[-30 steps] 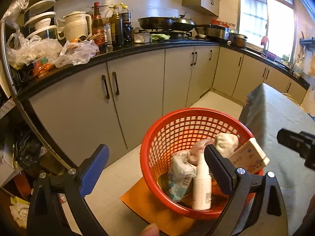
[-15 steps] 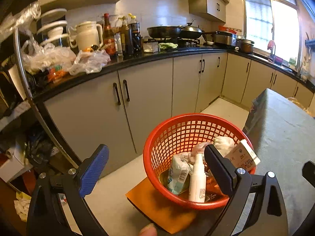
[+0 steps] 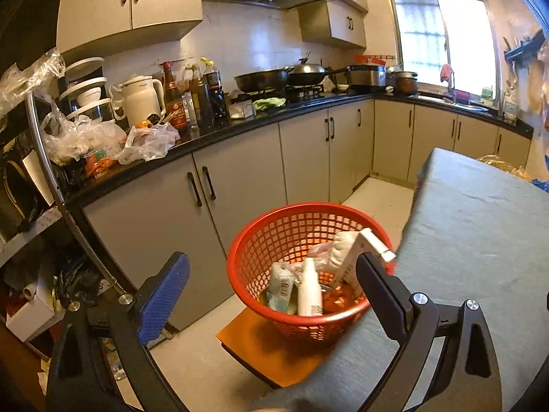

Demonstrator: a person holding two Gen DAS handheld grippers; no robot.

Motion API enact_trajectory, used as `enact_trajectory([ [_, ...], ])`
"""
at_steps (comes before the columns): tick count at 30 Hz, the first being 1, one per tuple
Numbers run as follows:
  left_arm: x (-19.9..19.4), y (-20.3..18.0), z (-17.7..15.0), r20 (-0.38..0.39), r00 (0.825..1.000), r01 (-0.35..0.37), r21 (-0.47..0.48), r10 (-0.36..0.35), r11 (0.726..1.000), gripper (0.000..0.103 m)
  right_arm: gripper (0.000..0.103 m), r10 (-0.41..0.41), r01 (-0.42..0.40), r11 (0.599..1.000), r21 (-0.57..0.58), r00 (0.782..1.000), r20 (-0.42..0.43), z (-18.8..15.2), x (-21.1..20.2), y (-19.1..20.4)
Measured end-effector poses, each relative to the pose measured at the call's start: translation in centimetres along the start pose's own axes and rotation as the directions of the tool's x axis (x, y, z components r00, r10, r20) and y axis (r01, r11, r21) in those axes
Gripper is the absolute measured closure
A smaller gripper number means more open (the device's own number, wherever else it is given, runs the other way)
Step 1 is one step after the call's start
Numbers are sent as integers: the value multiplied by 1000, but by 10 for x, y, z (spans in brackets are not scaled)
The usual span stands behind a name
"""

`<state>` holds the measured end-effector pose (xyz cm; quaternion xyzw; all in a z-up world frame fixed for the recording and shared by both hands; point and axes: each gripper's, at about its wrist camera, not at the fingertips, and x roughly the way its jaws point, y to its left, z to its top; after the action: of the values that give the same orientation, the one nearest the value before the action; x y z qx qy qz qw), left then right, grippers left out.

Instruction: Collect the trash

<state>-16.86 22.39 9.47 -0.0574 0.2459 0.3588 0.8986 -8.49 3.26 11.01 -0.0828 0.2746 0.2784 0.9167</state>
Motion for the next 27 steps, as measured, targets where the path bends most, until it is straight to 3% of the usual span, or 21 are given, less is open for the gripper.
enact_trajectory([
  [13,-54,-12,-4,59,996,62,25,-63,998,6,0,-68,65,997,43,995,72,-23,-59,-10],
  [27,-56,-17,-2,65,997,37,35,-39,999,6,0,-62,57,996,62,994,86,-20,-68,-29],
])
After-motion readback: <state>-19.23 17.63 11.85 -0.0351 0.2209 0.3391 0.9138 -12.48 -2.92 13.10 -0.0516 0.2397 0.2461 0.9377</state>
